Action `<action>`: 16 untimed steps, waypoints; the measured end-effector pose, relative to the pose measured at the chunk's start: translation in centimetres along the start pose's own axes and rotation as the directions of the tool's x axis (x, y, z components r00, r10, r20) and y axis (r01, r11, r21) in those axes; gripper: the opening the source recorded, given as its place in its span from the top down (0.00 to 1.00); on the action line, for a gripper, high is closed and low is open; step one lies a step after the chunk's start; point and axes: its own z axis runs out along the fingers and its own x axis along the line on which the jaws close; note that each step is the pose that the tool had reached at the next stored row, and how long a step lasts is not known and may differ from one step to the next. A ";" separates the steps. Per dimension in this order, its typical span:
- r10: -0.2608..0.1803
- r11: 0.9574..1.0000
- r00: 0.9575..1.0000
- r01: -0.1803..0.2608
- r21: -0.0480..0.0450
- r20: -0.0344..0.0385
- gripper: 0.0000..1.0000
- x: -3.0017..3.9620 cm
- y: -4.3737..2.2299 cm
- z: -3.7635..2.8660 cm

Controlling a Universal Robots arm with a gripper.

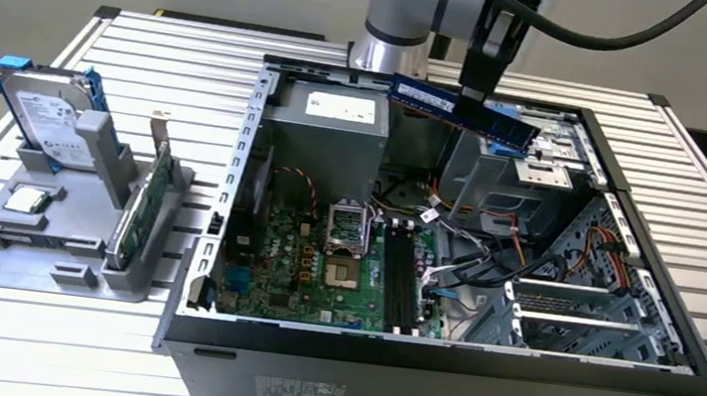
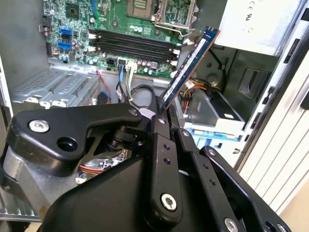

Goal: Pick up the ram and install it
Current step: 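Insert the ram into the slot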

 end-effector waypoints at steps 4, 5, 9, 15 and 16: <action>0.012 1.000 1.000 -0.012 0.000 0.000 1.00 0.00 0.00 0.00; 0.015 1.000 1.000 -0.015 0.000 0.000 1.00 0.00 0.00 0.00; 0.026 1.000 1.000 -0.026 0.000 0.000 1.00 0.00 0.00 0.00; 0.043 0.999 0.999 -0.043 0.000 0.000 1.00 0.00 0.00 0.00; 0.046 0.999 0.999 -0.046 0.001 0.000 1.00 0.00 0.00 0.00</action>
